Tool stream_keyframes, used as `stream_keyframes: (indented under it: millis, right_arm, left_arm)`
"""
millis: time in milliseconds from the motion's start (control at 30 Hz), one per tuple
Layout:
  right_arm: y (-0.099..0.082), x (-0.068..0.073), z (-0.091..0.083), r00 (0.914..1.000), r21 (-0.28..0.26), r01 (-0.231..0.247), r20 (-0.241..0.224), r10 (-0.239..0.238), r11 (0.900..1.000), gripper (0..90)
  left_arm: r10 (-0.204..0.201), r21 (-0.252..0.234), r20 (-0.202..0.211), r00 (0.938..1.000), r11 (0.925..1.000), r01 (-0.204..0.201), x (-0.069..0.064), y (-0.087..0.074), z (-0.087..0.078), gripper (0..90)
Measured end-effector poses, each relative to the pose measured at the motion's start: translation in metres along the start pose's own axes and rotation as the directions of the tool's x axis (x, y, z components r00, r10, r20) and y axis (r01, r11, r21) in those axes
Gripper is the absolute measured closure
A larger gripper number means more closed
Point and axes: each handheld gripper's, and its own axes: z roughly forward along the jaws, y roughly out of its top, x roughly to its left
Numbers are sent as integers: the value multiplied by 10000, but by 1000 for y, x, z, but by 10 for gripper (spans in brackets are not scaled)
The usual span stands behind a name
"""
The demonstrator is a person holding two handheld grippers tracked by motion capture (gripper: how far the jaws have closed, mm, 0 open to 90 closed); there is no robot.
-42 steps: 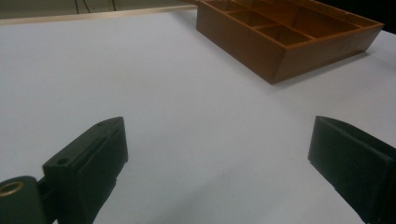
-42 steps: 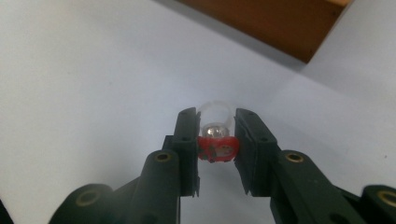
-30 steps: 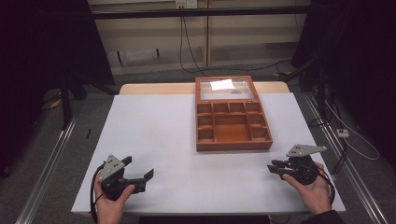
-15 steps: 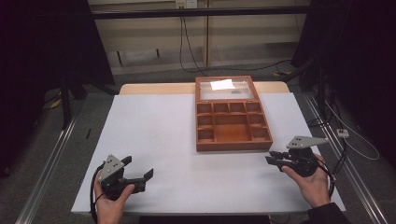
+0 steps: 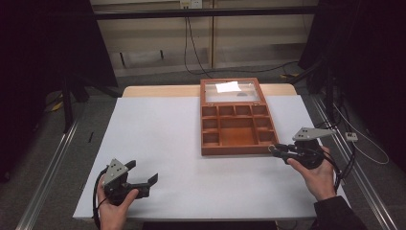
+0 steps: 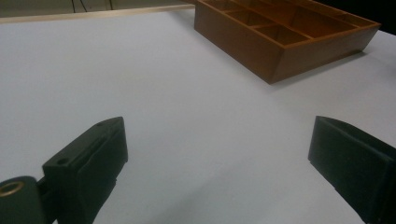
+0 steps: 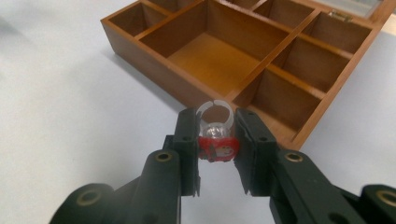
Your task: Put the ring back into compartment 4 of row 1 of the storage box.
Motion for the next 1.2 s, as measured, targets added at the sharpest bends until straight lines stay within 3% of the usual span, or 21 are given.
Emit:
stream_keyframes:
  millis: [633,1200]
  right_arm:
    - [30,-15,3,9991,-223,399,116,-396,9990,713]
    - [50,-32,15,9990,-241,405,200,-400,9989,713]
  left_arm:
    - [-19,24,2,10000,10000,19,0,0,1,48]
    - [-36,29,7,10000,10000,36,0,0,1,48]
